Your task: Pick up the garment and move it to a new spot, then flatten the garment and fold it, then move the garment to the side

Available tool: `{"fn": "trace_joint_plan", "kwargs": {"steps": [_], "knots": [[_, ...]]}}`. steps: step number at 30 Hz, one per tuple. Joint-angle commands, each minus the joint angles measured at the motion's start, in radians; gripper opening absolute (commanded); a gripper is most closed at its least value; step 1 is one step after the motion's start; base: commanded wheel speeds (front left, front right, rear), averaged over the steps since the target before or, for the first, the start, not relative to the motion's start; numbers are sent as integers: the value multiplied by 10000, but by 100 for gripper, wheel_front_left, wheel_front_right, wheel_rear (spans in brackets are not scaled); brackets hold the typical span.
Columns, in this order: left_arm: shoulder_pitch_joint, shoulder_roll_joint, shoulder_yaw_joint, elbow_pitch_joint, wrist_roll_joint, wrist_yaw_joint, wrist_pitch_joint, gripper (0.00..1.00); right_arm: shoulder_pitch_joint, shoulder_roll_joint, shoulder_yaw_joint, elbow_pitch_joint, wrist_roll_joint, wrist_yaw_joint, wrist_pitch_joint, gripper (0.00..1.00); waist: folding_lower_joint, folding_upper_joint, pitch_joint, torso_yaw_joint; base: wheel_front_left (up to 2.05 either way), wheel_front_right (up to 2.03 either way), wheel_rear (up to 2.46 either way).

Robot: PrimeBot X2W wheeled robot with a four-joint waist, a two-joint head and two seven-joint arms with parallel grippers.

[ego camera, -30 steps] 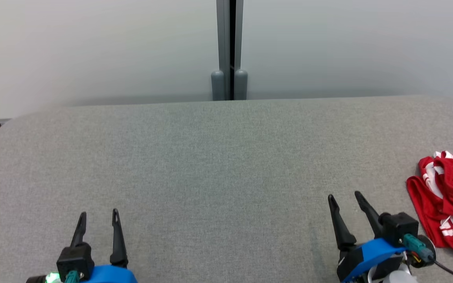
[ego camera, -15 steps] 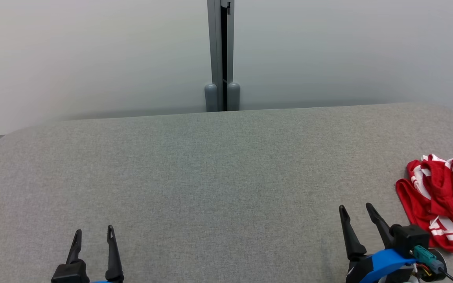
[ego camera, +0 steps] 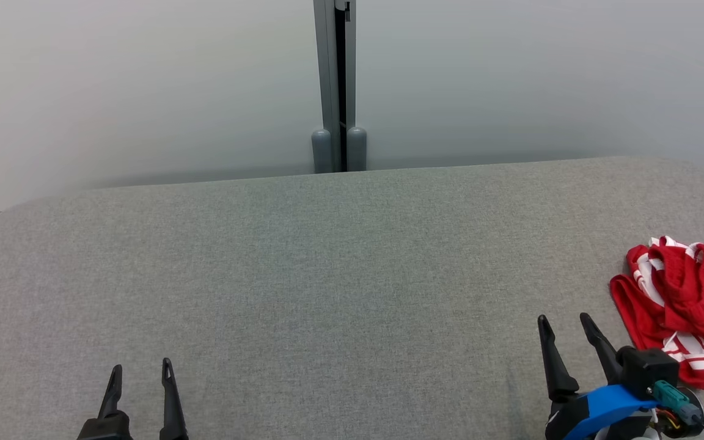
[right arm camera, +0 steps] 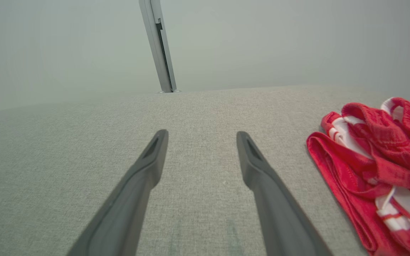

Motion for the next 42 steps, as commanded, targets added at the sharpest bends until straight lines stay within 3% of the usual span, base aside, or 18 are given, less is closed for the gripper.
{"fn": "trace_joint_plan", "kwargs": {"steps": [1, 18, 19, 24, 42], "knots": [[31, -7, -10, -15, 7, -18, -44, 100, -2, -21, -13, -59, -10, -4, -47, 100, 0, 0, 12, 3, 0, 0, 0], [-187, -7, -108, 125, -111, -199, -44, 100, -255, -21, 406, -18, 68, -4, -47, 100, 0, 0, 87, 83, 0, 0, 0], [-54, -4, -110, 123, -105, -199, 5, 0, -135, 0, 401, 5, 44, 0, 4, 0, 0, 0, 89, 78, 0, 0, 0], [33, -32, -80, 459, -198, -205, 109, 0, 58, 21, 370, 306, 140, 0, 100, 0, 1, 0, 91, 75, 0, 0, 0], [-465, -23, 130, 206, -3805, -538, 966, 0, 71, 12, 45, -305, 3600, 0, 958, 0, 1, 0, 82, 85, 0, 0, 0]]}}
